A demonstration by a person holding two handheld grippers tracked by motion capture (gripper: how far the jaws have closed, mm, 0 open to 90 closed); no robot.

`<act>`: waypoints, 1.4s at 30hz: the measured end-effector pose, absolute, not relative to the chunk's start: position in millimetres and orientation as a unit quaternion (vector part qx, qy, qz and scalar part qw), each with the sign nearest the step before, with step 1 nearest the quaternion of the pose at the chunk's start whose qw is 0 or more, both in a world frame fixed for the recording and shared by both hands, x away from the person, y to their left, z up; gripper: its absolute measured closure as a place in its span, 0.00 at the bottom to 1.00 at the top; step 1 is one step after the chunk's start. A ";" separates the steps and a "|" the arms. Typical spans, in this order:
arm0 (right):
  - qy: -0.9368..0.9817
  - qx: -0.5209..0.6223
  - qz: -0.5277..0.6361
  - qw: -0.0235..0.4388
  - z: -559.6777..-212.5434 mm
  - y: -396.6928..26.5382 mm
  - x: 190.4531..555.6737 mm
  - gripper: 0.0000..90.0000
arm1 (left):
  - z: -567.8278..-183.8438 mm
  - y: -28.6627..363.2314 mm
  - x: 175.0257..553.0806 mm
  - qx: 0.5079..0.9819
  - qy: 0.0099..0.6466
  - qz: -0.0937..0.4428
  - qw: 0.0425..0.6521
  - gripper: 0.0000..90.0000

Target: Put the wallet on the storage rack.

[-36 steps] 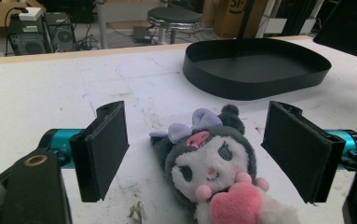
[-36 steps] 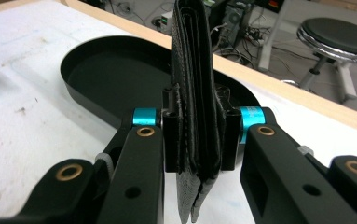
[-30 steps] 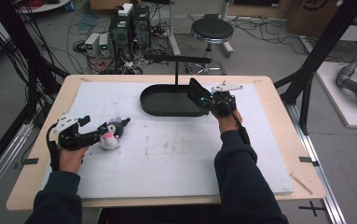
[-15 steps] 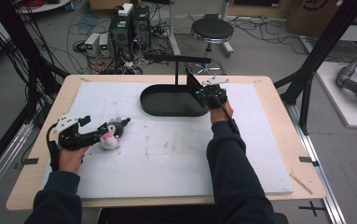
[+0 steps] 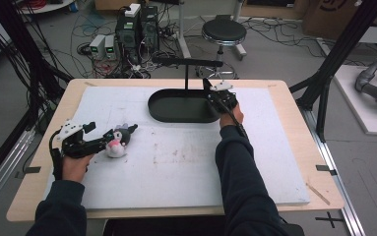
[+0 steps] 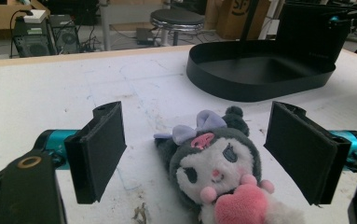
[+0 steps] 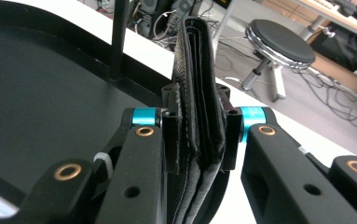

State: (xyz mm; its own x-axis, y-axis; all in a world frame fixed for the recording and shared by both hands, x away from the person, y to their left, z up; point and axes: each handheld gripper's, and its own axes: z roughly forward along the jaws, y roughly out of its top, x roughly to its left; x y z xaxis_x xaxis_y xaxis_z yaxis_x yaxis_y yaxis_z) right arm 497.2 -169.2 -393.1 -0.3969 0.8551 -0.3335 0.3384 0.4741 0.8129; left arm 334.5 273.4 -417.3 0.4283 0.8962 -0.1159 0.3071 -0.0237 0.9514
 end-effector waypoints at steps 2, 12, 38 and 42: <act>0.768 0.386 0.332 0.389 -394.9 -165.4 497.7 0.86 | -417.3 273.2 334.5 0.660 0.456 0.279 0.529 0.22; 0.766 0.395 0.350 0.366 -400.7 -157.7 500.5 0.85 | -417.6 273.3 335.1 0.661 0.456 0.278 0.527 0.22; 0.749 0.385 0.391 0.372 -414.6 -148.3 505.2 0.83 | -417.6 275.8 334.5 0.658 0.460 0.278 0.527 0.22; 0.757 0.403 0.393 0.332 -411.1 -155.2 503.8 0.66 | -417.3 275.9 334.0 0.658 0.460 0.279 0.527 0.22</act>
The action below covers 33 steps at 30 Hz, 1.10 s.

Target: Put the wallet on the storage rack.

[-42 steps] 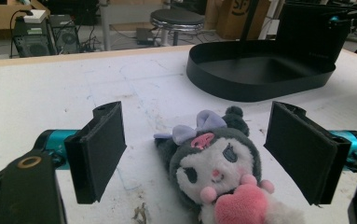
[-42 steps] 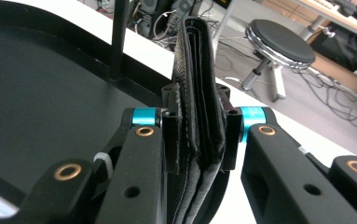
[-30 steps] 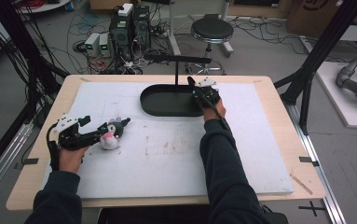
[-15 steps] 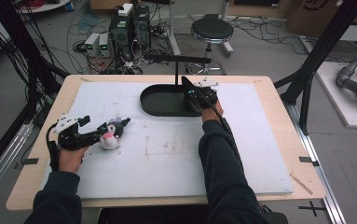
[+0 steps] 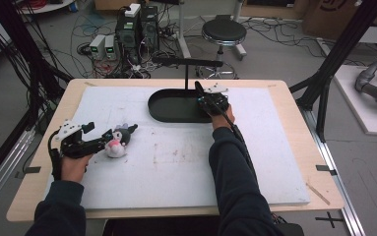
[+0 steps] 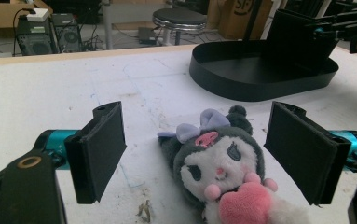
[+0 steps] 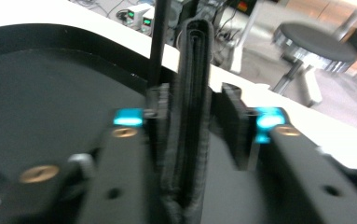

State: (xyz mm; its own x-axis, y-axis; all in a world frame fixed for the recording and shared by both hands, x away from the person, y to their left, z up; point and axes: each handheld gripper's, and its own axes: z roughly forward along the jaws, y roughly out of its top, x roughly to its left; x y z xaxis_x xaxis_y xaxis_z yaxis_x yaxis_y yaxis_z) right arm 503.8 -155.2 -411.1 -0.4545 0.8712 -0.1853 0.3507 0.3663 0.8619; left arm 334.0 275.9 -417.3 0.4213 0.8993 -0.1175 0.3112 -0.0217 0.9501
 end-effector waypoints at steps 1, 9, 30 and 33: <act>0.759 0.405 0.393 0.326 -409.6 -156.9 502.9 0.66 | -417.2 275.8 334.0 0.659 0.460 0.279 0.527 0.22; 0.771 0.383 0.378 0.340 -397.2 -156.2 494.8 0.88 | -416.9 275.3 333.5 0.660 0.459 0.279 0.525 0.22; 0.741 0.417 0.446 0.277 -401.1 -152.1 495.1 0.54 | -417.1 275.7 333.7 0.660 0.461 0.278 0.525 0.22; 0.742 0.415 0.447 0.278 -392.9 -160.4 491.1 0.51 | -417.5 275.0 334.2 0.660 0.460 0.276 0.525 0.22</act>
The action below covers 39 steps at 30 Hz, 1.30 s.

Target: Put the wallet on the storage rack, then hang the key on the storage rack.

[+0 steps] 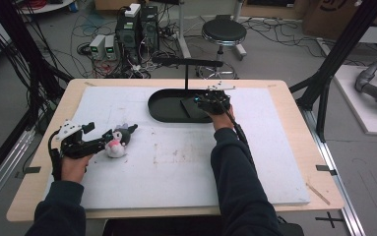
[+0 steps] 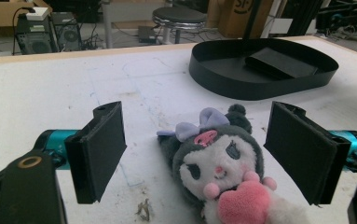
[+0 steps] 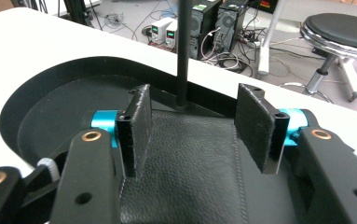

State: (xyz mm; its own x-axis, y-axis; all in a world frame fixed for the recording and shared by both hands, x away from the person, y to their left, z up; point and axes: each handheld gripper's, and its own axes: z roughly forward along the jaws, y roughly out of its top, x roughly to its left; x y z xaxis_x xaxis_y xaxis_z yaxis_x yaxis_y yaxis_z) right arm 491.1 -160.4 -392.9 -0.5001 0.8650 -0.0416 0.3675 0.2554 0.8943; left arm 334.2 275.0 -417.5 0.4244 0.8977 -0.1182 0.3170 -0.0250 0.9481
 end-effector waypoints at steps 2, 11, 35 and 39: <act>0.742 0.411 0.451 0.277 -388.4 -167.6 485.4 0.49 | -417.7 274.5 334.2 0.661 0.459 0.271 0.528 0.22; 0.787 0.385 0.424 0.228 -373.7 -206.0 449.8 0.27 | -412.8 272.6 331.2 0.638 0.456 0.259 0.564 0.20; 0.791 0.398 0.386 0.259 -404.3 -287.7 360.9 0.24 | -413.5 263.8 328.6 0.656 0.452 0.258 0.546 0.20; 0.789 0.400 0.387 0.261 -404.9 -288.1 360.0 0.24 | -413.3 260.0 329.5 0.663 0.449 0.253 0.543 0.20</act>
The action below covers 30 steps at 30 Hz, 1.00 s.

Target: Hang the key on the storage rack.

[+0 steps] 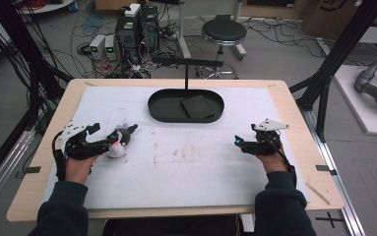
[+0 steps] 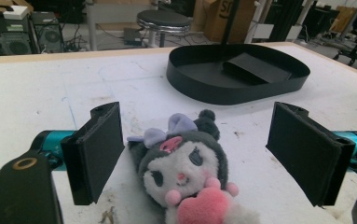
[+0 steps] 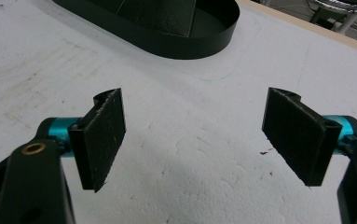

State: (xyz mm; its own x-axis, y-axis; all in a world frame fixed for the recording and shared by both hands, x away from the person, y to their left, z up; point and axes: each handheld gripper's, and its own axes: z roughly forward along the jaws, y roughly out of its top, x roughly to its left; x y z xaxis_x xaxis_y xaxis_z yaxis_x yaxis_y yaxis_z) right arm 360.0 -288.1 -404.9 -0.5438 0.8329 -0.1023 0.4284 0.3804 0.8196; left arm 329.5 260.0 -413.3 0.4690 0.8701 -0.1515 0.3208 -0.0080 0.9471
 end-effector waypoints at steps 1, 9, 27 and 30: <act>0.787 0.400 0.388 0.264 -404.9 -288.2 360.5 0.24 | -413.4 259.4 329.8 0.667 0.449 0.250 0.540 0.20; 0.787 0.402 0.390 0.259 -407.2 -284.6 362.7 0.24 | -420.4 255.8 332.4 0.683 0.478 0.220 0.506 0.20; 0.790 0.398 0.392 0.252 -408.7 -284.0 362.7 0.24 | -446.3 228.9 343.4 0.728 0.521 0.210 0.391 0.20; 0.791 0.397 0.392 0.249 -409.6 -283.6 364.0 0.24 | -448.4 229.9 345.3 0.732 0.527 0.203 0.380 0.23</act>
